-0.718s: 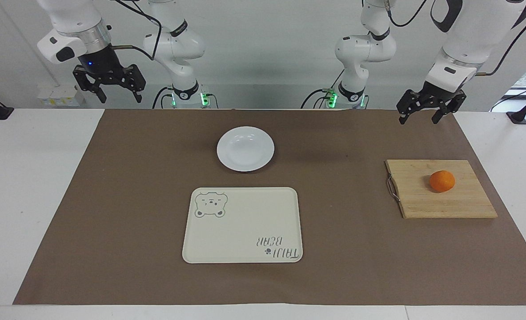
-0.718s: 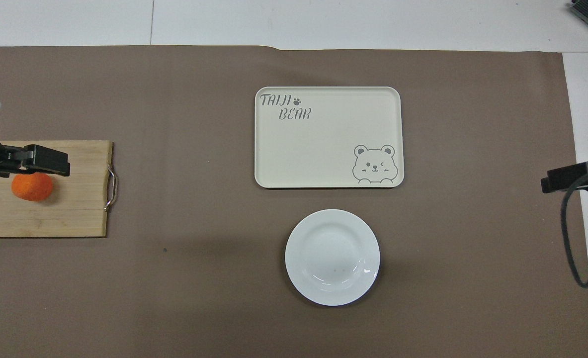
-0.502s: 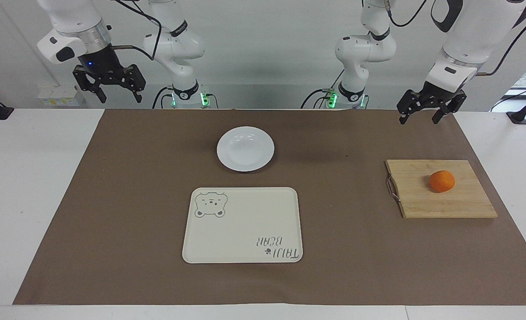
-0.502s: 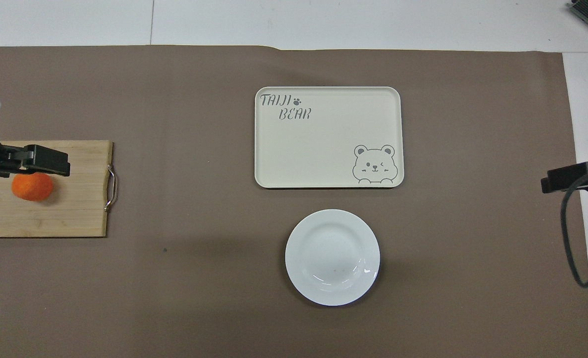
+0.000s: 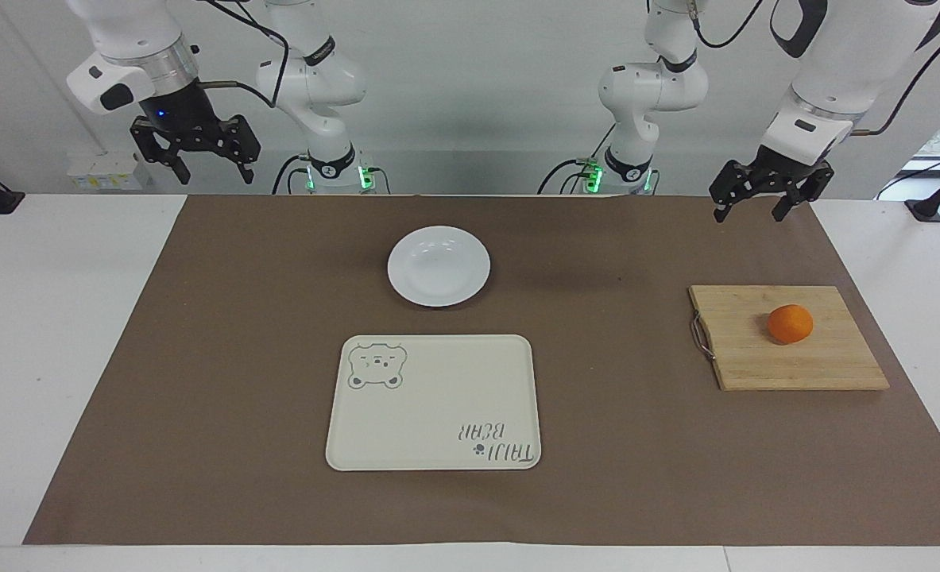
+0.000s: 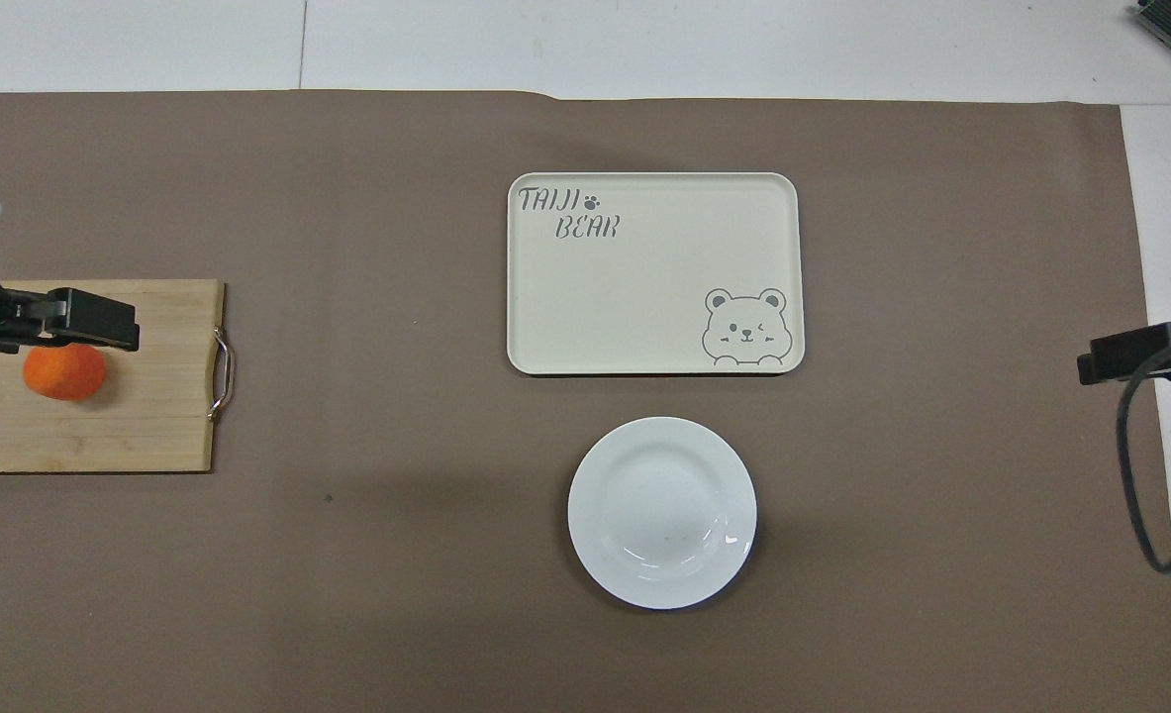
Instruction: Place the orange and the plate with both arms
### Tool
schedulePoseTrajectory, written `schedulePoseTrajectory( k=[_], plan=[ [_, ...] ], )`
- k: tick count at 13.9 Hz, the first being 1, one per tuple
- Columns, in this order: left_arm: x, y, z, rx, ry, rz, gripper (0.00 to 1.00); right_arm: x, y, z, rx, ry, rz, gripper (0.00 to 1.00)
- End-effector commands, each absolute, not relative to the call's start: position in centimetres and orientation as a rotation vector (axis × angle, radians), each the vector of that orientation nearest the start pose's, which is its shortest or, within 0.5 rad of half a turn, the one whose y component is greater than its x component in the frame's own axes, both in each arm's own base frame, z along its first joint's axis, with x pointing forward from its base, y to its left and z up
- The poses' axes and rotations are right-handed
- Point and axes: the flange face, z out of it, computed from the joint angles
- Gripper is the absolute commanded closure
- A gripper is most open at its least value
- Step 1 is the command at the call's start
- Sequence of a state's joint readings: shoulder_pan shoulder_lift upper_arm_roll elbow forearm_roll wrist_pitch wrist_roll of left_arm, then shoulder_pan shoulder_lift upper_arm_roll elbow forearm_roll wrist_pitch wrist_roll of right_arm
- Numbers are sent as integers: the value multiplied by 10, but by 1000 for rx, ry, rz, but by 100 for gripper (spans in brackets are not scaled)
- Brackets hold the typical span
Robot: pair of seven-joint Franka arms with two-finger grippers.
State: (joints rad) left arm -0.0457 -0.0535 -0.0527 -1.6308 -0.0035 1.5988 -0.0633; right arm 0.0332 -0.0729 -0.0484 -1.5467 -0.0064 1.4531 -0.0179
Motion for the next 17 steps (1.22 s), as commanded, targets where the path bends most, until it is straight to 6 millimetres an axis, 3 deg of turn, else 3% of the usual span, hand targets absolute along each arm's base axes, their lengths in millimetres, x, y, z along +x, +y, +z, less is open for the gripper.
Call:
schedulePoseTrajectory(
  k=[1,5,11,13,17],
  plan=[
    [535,-38,626,-3154,45,-55,0,515,-12,664,-3152,17,29,0],
    [540,-19,620,-3152,73,-65,0,515,-12,664,-3152,17,29,0],
    [550,28,606,-3148,111,-67,0,515,-12,664,-3152,17,29,0],
    [556,54,593,-3151,113,-49,0,515,-12,664,-3152,17,29,0],
    [559,81,572,-3144,172,-67,0,515,-12,664,-3152,17,29,0]
  ],
)
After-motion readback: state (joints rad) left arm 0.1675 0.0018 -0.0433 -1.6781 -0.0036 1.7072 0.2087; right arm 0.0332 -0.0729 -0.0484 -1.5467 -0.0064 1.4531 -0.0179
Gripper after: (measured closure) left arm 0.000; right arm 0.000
